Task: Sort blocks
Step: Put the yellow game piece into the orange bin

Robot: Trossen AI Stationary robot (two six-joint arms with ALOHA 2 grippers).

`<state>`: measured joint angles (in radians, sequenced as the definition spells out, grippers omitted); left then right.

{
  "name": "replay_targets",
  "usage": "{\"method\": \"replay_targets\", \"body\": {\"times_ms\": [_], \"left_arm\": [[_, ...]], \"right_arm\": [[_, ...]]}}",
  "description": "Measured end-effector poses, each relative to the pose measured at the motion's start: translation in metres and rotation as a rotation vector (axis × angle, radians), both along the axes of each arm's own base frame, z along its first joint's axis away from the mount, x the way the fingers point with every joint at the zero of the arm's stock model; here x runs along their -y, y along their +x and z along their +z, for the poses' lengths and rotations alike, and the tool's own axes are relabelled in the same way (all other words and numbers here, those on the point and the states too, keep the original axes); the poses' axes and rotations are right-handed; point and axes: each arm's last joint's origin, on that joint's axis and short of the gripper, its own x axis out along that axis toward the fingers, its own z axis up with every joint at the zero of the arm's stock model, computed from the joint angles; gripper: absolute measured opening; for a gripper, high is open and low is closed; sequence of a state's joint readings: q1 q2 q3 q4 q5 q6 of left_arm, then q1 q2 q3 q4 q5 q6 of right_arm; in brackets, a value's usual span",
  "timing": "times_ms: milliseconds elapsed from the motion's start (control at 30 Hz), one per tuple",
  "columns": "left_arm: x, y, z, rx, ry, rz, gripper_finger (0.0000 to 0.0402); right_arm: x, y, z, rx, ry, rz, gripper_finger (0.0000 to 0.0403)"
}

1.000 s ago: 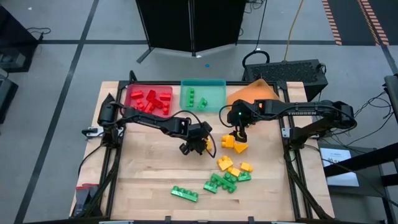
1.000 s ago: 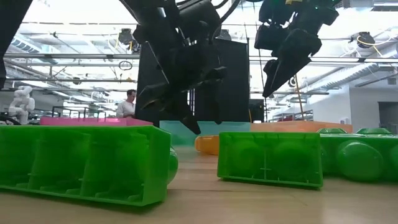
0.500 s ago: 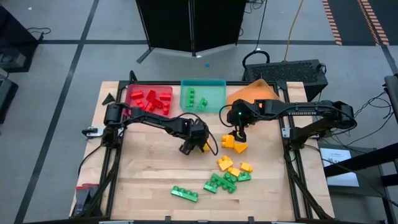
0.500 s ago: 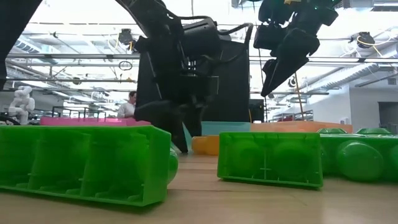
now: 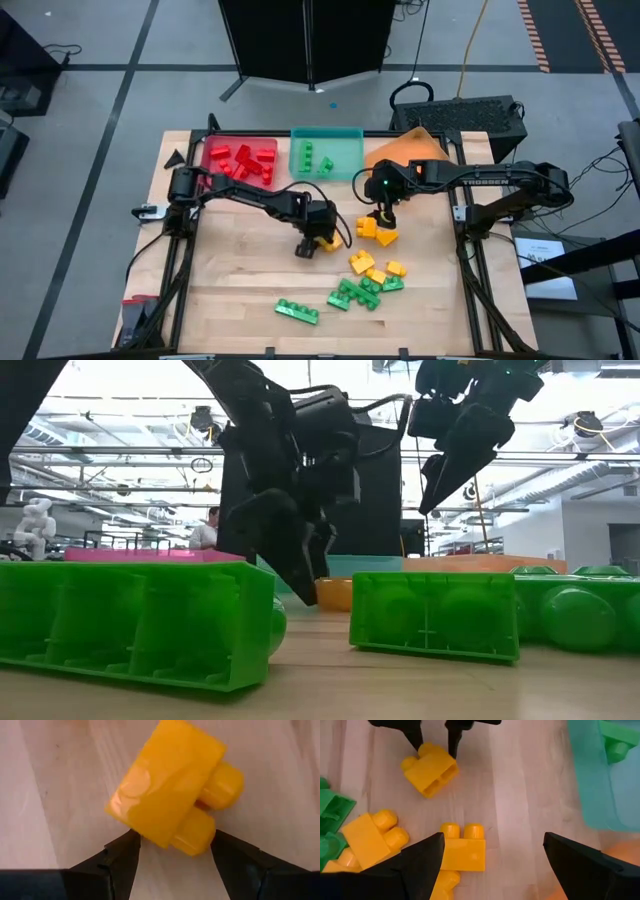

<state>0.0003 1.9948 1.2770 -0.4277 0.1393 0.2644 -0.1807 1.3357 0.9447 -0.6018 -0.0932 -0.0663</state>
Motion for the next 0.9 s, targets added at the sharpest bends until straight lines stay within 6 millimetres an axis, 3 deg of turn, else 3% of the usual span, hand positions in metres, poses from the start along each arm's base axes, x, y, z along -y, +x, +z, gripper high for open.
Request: {"method": "replay_targets", "body": {"times_ms": [300, 667, 900], "left_arm": [[0.001, 0.020, 0.015, 0.223, -0.107, 0.173, 0.0246], [-0.002, 0.022, 0.015, 0.242, -0.049, 0.288, 0.0246], [-0.008, 0.013, 0.003, 0.206, -0.120, 0.574, 0.0246]], "right_arm": [[-0.011, 0.003, 0.001, 0.019, 0.031, 0.073, 0.0336], [-0.026, 0.014, 0.003, 0.098, 0.089, 0.015, 0.0336], [-0.038, 0.019, -0.004, 0.067, 0.119, 0.014, 0.0336]]}}
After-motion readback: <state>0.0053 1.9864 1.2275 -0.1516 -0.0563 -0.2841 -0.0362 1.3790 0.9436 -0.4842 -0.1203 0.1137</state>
